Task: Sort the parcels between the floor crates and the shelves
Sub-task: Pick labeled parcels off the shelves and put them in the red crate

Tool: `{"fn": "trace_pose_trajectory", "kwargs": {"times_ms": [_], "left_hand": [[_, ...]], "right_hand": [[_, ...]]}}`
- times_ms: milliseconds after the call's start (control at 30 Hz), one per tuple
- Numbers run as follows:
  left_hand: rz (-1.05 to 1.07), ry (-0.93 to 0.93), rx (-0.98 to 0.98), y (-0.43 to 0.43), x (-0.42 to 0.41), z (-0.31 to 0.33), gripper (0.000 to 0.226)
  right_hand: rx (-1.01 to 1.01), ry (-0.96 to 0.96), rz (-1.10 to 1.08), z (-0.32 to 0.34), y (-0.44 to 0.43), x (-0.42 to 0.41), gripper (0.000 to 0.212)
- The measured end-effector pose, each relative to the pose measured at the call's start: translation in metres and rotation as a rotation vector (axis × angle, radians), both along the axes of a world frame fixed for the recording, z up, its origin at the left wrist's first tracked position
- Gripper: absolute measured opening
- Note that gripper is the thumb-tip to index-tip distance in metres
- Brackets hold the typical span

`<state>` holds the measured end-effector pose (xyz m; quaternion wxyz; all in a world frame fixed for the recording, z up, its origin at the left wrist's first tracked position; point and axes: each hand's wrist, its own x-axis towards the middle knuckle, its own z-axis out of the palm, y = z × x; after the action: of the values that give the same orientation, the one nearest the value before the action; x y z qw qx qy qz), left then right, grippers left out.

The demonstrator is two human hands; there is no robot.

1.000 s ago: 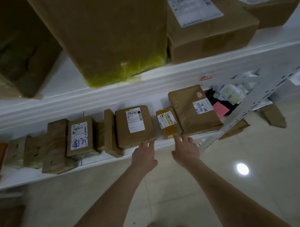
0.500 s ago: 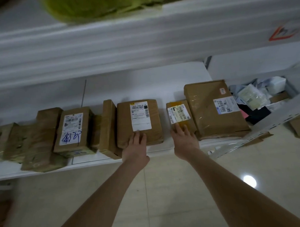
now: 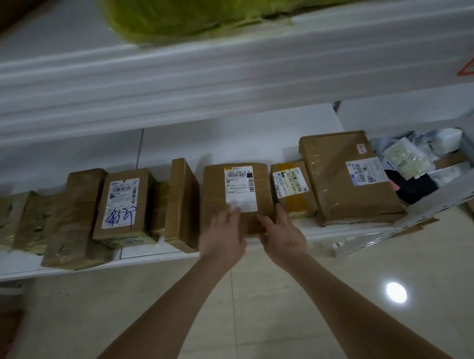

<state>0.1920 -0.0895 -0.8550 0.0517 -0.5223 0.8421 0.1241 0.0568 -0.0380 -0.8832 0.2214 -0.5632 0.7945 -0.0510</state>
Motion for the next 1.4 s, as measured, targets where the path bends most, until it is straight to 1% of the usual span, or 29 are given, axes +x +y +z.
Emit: {"fn": "trace_pose_trajectory", "kwargs": {"times_ms": [33,67,133,167,267,367,400,433,500,533,567,600,633,667,700,767,800,833,900,933,1000,1067,1133,1200,1233,1267,1333,1400], "left_hand": [[0.115,0.018,-0.015,-0.006,0.002,0.001,0.075],[0.240,0.026,0.033,-0.013,0.002,0.002,0.076],[0.449,0.071,0.216,-0.023,-0.002,0.004,0.074],[0.491,0.110,0.261,-0.025,-0.004,0.003,0.073],[0.443,0.207,0.243,-0.024,-0.007,0.001,0.070],[0.362,0.171,0.249,-0.020,-0.002,0.002,0.065],[0.317,0.154,0.191,-0.020,0.001,0.004,0.065],[0.258,0.148,0.086,-0.019,0.005,0.008,0.066],[0.170,0.179,-0.173,-0.022,0.014,0.019,0.068],[0.184,0.196,-0.273,-0.026,0.021,0.025,0.068],[0.246,0.215,-0.333,-0.031,0.029,0.030,0.066],[0.343,0.232,-0.341,-0.035,0.038,0.034,0.064],[0.461,0.247,-0.287,-0.038,0.047,0.037,0.062],[0.593,0.285,-0.176,-0.039,0.055,0.038,0.059],[0.731,0.371,-0.015,-0.038,0.059,0.038,0.055],[0.959,0.671,0.355,-0.033,0.067,0.038,0.058],[1.012,0.790,0.488,-0.029,0.068,0.037,0.062],[1.028,0.863,0.570,-0.025,0.072,0.036,0.063],[1.041,0.967,0.677,-0.019,0.078,0.035,0.062],[1.039,1.010,0.720,-0.018,0.082,0.034,0.060],[0.995,1.058,0.759,-0.017,0.086,0.035,0.057],[0.972,1.070,0.761,-0.016,0.090,0.037,0.055],[0.990,1.008,0.674,-0.014,0.093,0.042,0.050],[0.980,0.852,0.490,-0.013,0.102,0.045,0.045],[0.963,0.802,0.425,-0.011,0.108,0.047,0.045],[0.948,0.789,0.401,-0.008,0.113,0.050,0.049],[0.910,0.831,0.426,-0.002,0.118,0.059,0.060],[0.886,0.876,0.469,0.007,0.119,0.071,0.069]], "right_hand": [[-0.007,-0.029,-0.021,0.003,-0.003,0.000,0.048],[-0.015,-0.068,-0.043,0.007,-0.005,-0.001,0.047],[-0.038,-0.141,-0.087,0.012,-0.009,-0.002,0.042],[-0.057,-0.152,-0.104,0.013,-0.011,-0.005,0.039],[-0.054,-0.146,-0.149,0.016,-0.015,-0.012,0.032],[0.058,-0.081,-0.098,0.020,-0.017,-0.009,0.036],[0.063,-0.039,-0.086,0.022,-0.017,-0.005,0.040],[0.042,-0.003,-0.083,0.023,-0.018,-0.002,0.045],[-0.044,0.020,-0.090,0.029,-0.020,0.007,0.054],[-0.094,0.010,-0.082,0.032,-0.022,0.012,0.055],[-0.140,-0.013,-0.062,0.035,-0.025,0.019,0.055],[-0.176,-0.045,-0.038,0.039,-0.028,0.027,0.055],[-0.198,-0.092,-0.021,0.042,-0.033,0.036,0.055],[-0.194,-0.161,-0.017,0.045,-0.038,0.047,0.057],[-0.155,-0.264,-0.034,0.048,-0.043,0.057,0.059],[-0.024,-0.541,-0.105,0.055,-0.054,0.077,0.069],[0.038,-0.646,-0.137,0.057,-0.059,0.085,0.073],[0.081,-0.675,-0.144,0.059,-0.063,0.094,0.077],[0.105,-0.587,-0.142,0.060,-0.068,0.105,0.077],[0.099,-0.516,-0.153,0.059,-0.069,0.109,0.072],[0.065,-0.424,-0.205,0.057,-0.069,0.113,0.054],[-0.007,-0.414,-0.318,0.060,-0.064,0.112,0.036],[-0.082,-0.461,-0.400,0.066,-0.054,0.109,0.027],[-0.155,-0.559,-0.440,0.073,-0.040,0.104,0.025],[-0.188,-0.672,-0.478,0.075,-0.032,0.101,0.026],[-0.198,-0.835,-0.540,0.079,-0.024,0.097,0.024],[-0.161,-1.154,-0.666,0.090,-0.008,0.088,0.025],[-0.092,-1.335,-0.710,0.099,0.006,0.078,0.034]]}}
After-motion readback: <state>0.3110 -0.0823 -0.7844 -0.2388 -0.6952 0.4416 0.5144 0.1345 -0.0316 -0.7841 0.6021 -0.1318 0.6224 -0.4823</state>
